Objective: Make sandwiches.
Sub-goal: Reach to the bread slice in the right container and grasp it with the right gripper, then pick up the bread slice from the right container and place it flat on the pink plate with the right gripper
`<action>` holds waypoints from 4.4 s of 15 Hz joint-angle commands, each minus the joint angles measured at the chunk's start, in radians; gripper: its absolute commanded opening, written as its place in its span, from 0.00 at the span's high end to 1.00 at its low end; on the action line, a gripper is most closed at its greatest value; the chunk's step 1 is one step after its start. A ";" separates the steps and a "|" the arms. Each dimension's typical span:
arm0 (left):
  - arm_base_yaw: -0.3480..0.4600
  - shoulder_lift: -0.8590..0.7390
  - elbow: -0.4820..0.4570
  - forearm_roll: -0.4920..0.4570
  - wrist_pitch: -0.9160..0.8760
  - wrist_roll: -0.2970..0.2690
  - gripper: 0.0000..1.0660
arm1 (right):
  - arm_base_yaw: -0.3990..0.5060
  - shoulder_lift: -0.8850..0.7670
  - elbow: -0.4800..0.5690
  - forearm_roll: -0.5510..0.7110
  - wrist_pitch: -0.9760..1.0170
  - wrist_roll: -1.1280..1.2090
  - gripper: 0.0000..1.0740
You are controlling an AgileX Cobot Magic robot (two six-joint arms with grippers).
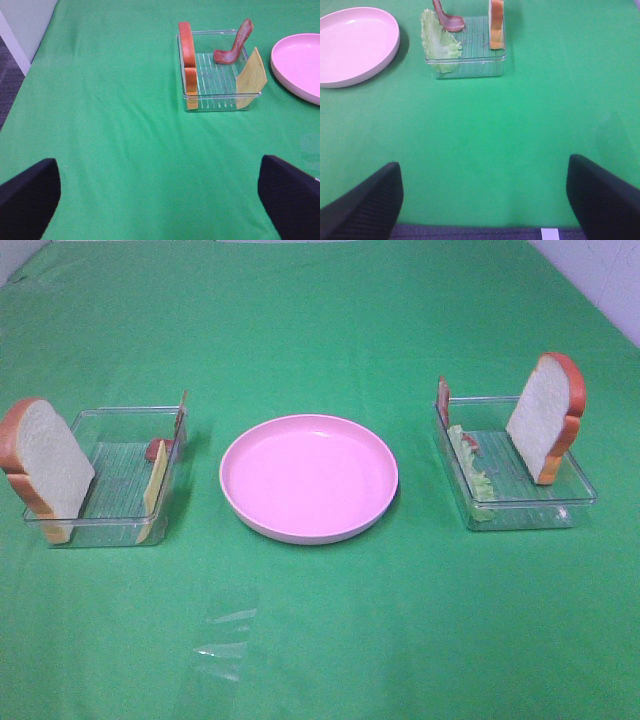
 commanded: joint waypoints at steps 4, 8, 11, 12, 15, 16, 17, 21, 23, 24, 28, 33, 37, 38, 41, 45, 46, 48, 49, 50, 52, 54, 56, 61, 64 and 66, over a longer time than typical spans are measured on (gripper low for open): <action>-0.006 -0.016 -0.001 -0.002 -0.010 -0.003 0.06 | -0.001 -0.028 0.002 -0.008 -0.003 0.001 0.20; -0.006 -0.016 -0.001 -0.002 -0.010 -0.003 0.06 | -0.001 0.309 -0.095 0.038 -0.030 -0.003 0.20; -0.006 -0.016 -0.001 -0.002 -0.010 -0.003 0.06 | -0.001 0.688 -0.285 0.090 -0.034 -0.003 0.20; -0.006 -0.018 -0.001 -0.002 -0.010 -0.003 0.06 | -0.001 0.847 -0.387 0.118 -0.035 -0.002 0.20; -0.006 -0.020 -0.001 -0.002 -0.010 -0.002 0.06 | -0.001 1.250 -0.726 0.105 -0.035 -0.004 0.17; -0.006 -0.020 -0.001 -0.002 -0.010 -0.002 0.06 | -0.001 1.350 -0.802 0.087 -0.038 -0.004 0.15; -0.006 -0.020 -0.001 -0.002 -0.010 -0.002 0.06 | -0.001 1.421 -0.870 0.067 -0.036 -0.007 0.15; -0.006 -0.020 -0.001 -0.002 -0.010 -0.002 0.06 | -0.004 1.680 -1.087 -0.027 -0.007 -0.010 0.15; -0.006 -0.020 -0.001 -0.002 -0.010 -0.002 0.06 | -0.004 1.797 -1.219 -0.079 0.055 -0.015 0.15; -0.006 -0.020 -0.001 -0.002 -0.010 -0.002 0.06 | -0.004 1.857 -1.290 -0.086 0.094 -0.037 0.16; -0.006 -0.020 -0.001 -0.002 -0.010 -0.002 0.06 | -0.004 2.057 -1.491 -0.027 0.146 -0.060 0.16; -0.006 -0.020 -0.001 -0.002 -0.010 -0.001 0.06 | -0.037 2.141 -1.495 0.012 0.168 -0.060 0.16; -0.006 -0.020 -0.001 -0.001 -0.010 0.002 0.06 | -0.070 2.218 -1.493 0.121 0.201 -0.089 0.19; -0.006 -0.020 -0.001 -0.001 -0.010 0.002 0.06 | -0.070 2.222 -1.493 0.132 0.201 -0.089 0.20; -0.006 -0.020 -0.001 -0.001 -0.010 0.002 0.06 | -0.070 2.268 -1.493 0.142 0.225 -0.088 0.27; -0.006 -0.020 -0.001 -0.001 -0.010 0.002 0.06 | -0.070 2.278 -1.492 0.128 0.227 -0.086 0.31; -0.006 -0.020 -0.001 -0.001 -0.010 0.002 0.06 | -0.070 2.278 -1.492 0.109 0.227 -0.084 0.49; -0.006 -0.020 -0.001 -0.001 -0.010 0.002 0.06 | -0.070 2.278 -1.492 0.087 0.227 -0.083 0.55; -0.006 -0.020 -0.001 -0.001 -0.010 0.002 0.06 | -0.070 2.278 -1.492 0.086 0.227 -0.082 0.55; -0.006 -0.020 -0.001 -0.001 -0.010 0.002 0.06 | -0.070 2.278 -1.492 0.086 0.227 -0.082 0.55; -0.006 -0.020 -0.001 -0.001 -0.010 0.002 0.06 | -0.070 2.278 -1.492 0.086 0.227 -0.082 0.55; -0.006 -0.020 -0.001 -0.001 -0.010 0.002 0.06 | -0.070 2.278 -1.492 0.090 0.227 -0.077 0.55; -0.006 -0.020 -0.001 -0.001 -0.010 0.002 0.06 | -0.070 2.278 -1.492 0.115 0.227 -0.070 0.59; -0.006 -0.020 -0.001 -0.001 -0.010 0.002 0.06 | -0.070 2.277 -1.492 0.120 0.227 -0.032 1.00; -0.006 -0.020 -0.001 -0.001 -0.010 0.002 0.06 | -0.070 2.243 -1.492 0.148 0.227 -0.027 1.00; -0.006 -0.020 -0.001 -0.001 -0.010 0.002 0.06 | -0.070 2.204 -1.492 0.161 0.227 -0.025 1.00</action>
